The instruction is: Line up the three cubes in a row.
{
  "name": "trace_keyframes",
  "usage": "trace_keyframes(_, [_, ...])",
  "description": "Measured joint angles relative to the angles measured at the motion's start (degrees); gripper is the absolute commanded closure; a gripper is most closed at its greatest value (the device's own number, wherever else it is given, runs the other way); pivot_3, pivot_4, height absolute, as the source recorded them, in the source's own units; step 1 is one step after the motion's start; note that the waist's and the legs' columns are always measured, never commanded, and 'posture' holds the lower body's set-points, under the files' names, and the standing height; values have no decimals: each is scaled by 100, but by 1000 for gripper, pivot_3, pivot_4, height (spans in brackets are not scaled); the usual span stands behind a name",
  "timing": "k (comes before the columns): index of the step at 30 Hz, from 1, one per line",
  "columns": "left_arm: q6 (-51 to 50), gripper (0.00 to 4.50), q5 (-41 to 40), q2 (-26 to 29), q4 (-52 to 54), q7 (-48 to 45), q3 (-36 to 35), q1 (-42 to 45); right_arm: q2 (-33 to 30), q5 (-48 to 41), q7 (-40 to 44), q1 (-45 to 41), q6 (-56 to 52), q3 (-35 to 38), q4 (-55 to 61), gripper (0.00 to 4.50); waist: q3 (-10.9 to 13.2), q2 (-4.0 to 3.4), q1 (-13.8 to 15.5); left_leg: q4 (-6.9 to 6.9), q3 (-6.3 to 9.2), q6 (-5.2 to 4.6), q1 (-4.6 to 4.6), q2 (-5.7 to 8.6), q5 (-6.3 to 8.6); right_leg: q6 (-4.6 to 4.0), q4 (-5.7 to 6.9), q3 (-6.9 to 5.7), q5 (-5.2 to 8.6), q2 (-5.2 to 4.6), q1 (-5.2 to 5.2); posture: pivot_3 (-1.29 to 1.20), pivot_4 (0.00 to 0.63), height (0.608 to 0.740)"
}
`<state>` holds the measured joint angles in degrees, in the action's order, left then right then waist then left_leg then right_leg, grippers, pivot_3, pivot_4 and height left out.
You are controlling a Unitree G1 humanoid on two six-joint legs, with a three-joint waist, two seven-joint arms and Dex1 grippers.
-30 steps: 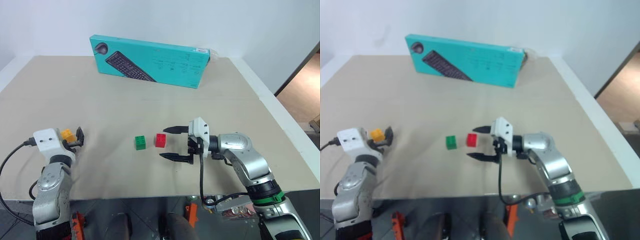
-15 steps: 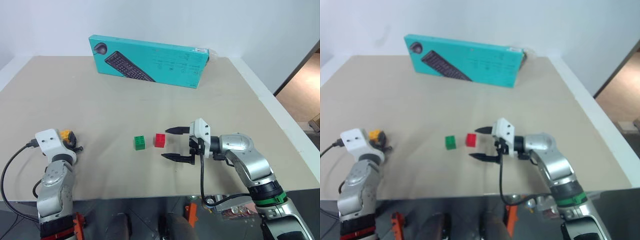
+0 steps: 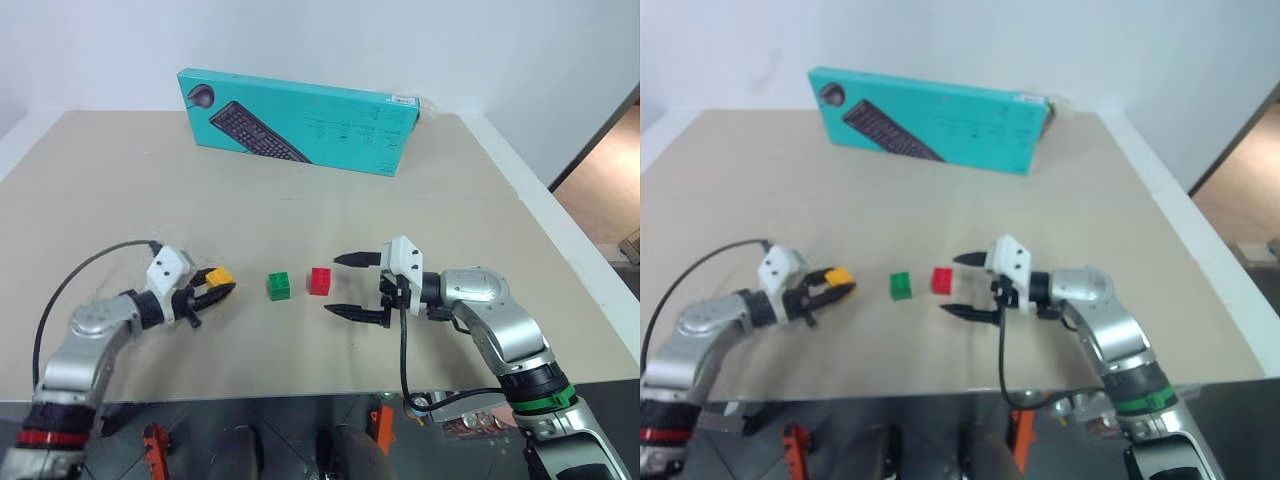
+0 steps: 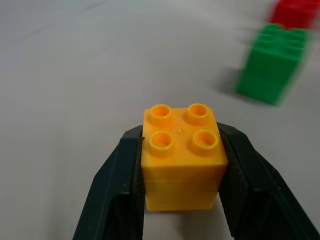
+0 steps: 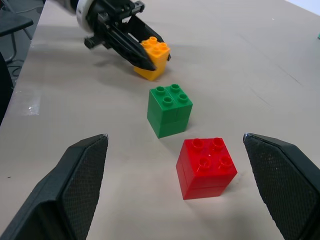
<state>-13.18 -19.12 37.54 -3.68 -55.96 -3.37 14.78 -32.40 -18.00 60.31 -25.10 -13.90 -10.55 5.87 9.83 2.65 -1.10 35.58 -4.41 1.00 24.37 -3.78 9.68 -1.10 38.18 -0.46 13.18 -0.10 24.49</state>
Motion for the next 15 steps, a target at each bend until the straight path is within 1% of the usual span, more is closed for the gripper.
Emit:
trace_keyframes(5, [240,3153,-11,42,-906,-1082,267,782,-49,1,-102,138,-34,26,195,0,0,0,2,1,-1,1,20,3,0,32,0,-4,-6,0,15,0,150,740])
trace_keyframes(8, [431,3153,0,37,-1169,-1517,408,978,-81,1,-189,225,-98,47,250,0,0,0,1,3,-2,1,51,8,0,36,2,0,-9,7,53,0,150,740])
trace_keyframes(11, [543,3153,3,-12,-1278,-1783,521,1072,-128,0,-221,288,-142,110,355,0,0,0,-7,10,-1,1,69,7,0,37,4,3,-10,36,64,0,150,740])
trace_keyframes(15, [625,3153,1,-37,-1314,-1993,541,1081,-192,-13,-286,386,-214,197,480,0,0,0,-6,15,2,1,68,3,0,37,6,2,-11,44,63,0,150,740])
